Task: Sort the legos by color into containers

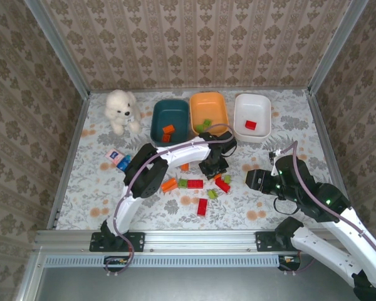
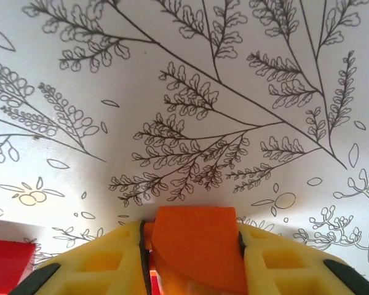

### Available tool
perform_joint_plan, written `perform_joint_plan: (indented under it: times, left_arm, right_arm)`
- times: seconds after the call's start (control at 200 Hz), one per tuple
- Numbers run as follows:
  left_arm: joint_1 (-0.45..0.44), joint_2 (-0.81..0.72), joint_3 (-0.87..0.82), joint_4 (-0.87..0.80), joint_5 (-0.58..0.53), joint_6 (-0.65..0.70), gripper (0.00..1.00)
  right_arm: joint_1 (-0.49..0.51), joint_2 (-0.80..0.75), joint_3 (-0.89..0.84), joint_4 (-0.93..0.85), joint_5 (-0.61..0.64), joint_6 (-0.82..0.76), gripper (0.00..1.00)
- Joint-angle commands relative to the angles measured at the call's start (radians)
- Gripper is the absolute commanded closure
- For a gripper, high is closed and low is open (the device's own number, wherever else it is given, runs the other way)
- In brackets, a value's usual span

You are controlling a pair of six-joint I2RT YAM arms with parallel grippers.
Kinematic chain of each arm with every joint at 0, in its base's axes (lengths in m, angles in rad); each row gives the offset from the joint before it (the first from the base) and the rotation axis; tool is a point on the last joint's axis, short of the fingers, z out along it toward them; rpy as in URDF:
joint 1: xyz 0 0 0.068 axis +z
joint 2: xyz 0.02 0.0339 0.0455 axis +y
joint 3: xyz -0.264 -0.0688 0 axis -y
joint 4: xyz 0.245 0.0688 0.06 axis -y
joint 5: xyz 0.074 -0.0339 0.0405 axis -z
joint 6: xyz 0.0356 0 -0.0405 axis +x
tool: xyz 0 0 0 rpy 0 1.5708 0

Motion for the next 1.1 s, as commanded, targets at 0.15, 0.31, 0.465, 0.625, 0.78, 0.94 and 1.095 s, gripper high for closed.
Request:
perform_joint_plan:
  times: [0.15, 0.31, 0.465, 0.625, 0.78, 0.94, 1.095]
  left_arm:
    - [0.058, -0.164, 0.083, -0.147, -0.224, 0.181, 0.76]
    - [0.186, -0.302, 0.016, -0.137, -0.256, 0.294, 0.76]
    - [0.349, -0.323, 0.009, -0.083, -0.176, 0.454, 0.76]
    - [0.469, -0.220, 0.103, -0.088, -0.115, 0.615, 0.75]
    - [0.512, -0.104, 0.199, -0.101, -0.066, 0.678, 0.75]
    - [0.512, -0.013, 0.267, -0.124, -0.044, 0.690, 0.75]
    - [0.508, 0.018, 0.253, -0.132, -0.050, 0.677, 0.75]
  right_arm:
    - [0.005, 0.042, 0.035, -0.004, -0.025, -0.041, 0.45]
    - [0.004, 0.132, 0.066, 0.053, -0.057, -0.073, 0.45]
    - [0.004, 0.248, 0.091, 0.146, -0.119, -0.089, 0.44]
    - [0.006, 0.380, 0.136, 0.254, -0.207, -0.097, 0.44]
    - [0.006, 0.464, 0.173, 0.339, -0.247, -0.073, 0.44]
    - [0.006, 0.510, 0.193, 0.360, -0.254, -0.060, 0.44]
    - [0.004, 0.516, 0.199, 0.349, -0.238, -0.063, 0.44]
